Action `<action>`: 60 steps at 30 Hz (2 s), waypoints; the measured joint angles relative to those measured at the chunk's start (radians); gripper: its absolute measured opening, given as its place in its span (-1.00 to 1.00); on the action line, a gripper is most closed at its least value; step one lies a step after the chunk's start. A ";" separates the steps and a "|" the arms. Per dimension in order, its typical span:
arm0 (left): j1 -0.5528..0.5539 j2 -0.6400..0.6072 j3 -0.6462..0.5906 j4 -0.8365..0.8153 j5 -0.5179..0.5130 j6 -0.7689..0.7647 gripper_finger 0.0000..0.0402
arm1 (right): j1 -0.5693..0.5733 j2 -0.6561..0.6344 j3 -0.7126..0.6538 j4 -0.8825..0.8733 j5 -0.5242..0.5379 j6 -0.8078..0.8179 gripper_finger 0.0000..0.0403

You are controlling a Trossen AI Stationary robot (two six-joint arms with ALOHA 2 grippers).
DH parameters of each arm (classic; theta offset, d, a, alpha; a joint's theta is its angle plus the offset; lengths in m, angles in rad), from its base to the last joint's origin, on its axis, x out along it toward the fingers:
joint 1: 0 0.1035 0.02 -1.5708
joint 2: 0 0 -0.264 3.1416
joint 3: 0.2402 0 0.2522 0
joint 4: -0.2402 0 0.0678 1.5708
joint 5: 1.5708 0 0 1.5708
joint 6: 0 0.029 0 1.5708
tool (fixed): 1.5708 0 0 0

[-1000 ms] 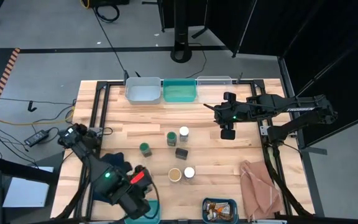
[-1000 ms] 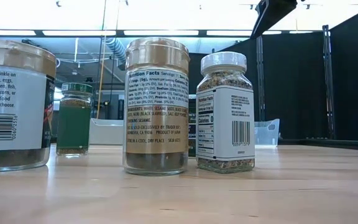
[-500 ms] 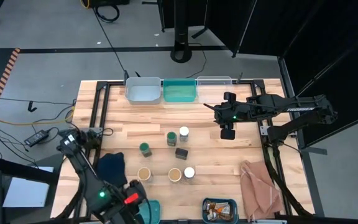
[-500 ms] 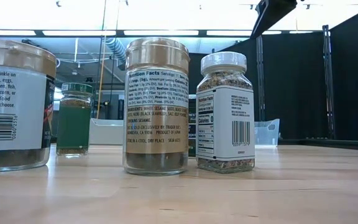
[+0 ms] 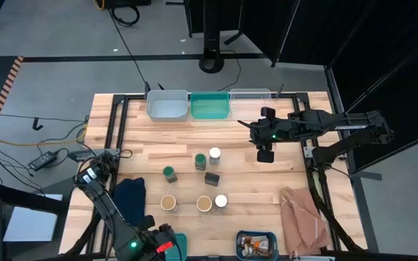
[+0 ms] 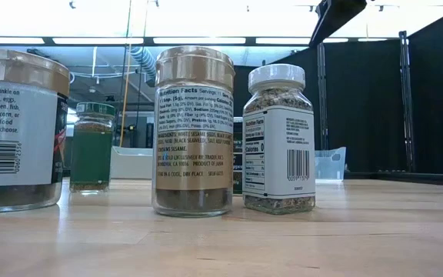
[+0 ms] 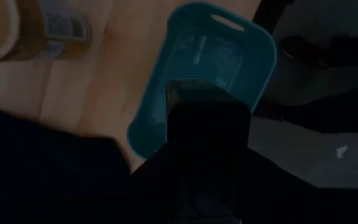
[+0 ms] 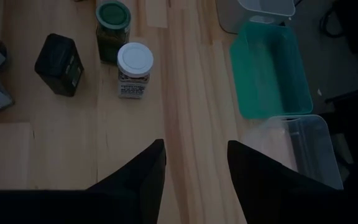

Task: Sort spices by type
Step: Put the bottom black seasoning can into the dark green bin

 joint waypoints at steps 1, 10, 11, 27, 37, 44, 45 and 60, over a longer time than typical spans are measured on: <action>-0.005 0.005 0.000 -0.001 -0.003 0.000 -0.38 | 0.000 0.000 0.000 0.001 0.000 0.000 -0.10; -0.010 0.023 -0.003 0.013 -0.041 -0.073 -0.38 | -0.001 0.000 0.000 0.008 0.000 -0.002 -0.10; -0.011 0.023 -0.003 0.012 -0.049 -0.073 -0.38 | -0.001 0.000 0.000 0.009 0.000 -0.002 -0.10; -0.012 0.023 -0.003 0.063 -0.058 -0.447 -0.38 | -0.001 0.000 0.000 0.009 0.000 -0.002 -0.10; -0.013 0.023 -0.003 0.062 -0.067 -0.830 -0.38 | -0.001 0.000 0.000 0.009 0.000 -0.007 -0.10; -0.013 0.023 -0.003 0.064 -0.063 -1.021 -0.38 | -0.001 0.000 0.000 0.008 0.000 -0.008 -0.10; -0.013 0.023 -0.003 0.060 -0.054 -1.041 -0.38 | -0.001 0.000 0.000 0.009 0.000 -0.008 -0.10; -0.041 0.083 -0.003 -0.003 -0.010 -1.075 -0.38 | -0.026 0.000 0.000 0.025 0.000 -0.010 -0.10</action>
